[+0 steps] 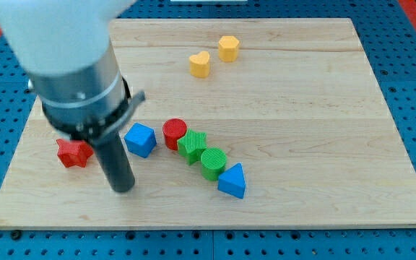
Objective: Push the red star towards the blue cube
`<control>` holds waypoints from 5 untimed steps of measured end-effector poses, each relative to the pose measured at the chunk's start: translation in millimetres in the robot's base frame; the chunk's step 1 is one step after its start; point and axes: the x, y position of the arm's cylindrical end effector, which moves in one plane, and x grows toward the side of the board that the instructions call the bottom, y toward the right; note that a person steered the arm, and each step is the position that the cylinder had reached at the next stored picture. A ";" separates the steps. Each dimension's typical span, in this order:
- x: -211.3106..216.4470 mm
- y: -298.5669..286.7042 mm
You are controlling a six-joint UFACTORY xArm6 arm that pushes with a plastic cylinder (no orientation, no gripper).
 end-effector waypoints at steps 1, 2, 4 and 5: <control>13.5 -85.2; 1.2 -174.7; -36.8 -140.7; -66.6 -124.8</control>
